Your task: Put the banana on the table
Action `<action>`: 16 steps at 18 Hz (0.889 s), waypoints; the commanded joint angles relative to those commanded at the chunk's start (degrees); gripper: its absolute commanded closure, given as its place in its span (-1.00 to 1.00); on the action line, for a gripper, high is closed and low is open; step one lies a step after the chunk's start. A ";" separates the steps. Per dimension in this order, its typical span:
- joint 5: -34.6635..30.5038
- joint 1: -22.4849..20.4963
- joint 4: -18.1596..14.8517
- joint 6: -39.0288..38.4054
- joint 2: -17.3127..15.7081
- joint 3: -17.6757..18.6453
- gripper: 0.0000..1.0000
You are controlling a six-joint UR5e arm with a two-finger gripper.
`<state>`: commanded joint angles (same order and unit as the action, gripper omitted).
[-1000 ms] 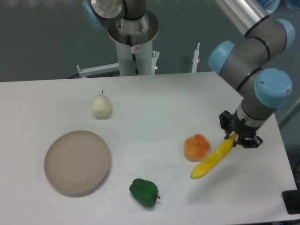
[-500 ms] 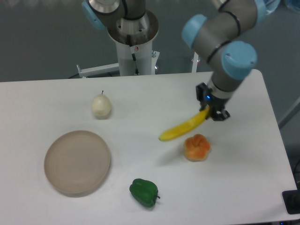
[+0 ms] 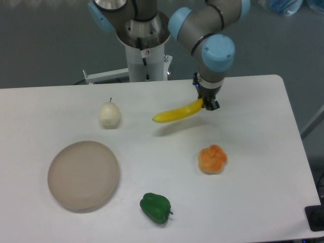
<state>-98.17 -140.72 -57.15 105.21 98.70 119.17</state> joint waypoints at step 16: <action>0.88 -0.87 -0.51 -0.62 2.46 -8.50 -1.00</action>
<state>-97.29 -141.59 -57.66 104.59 101.15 110.67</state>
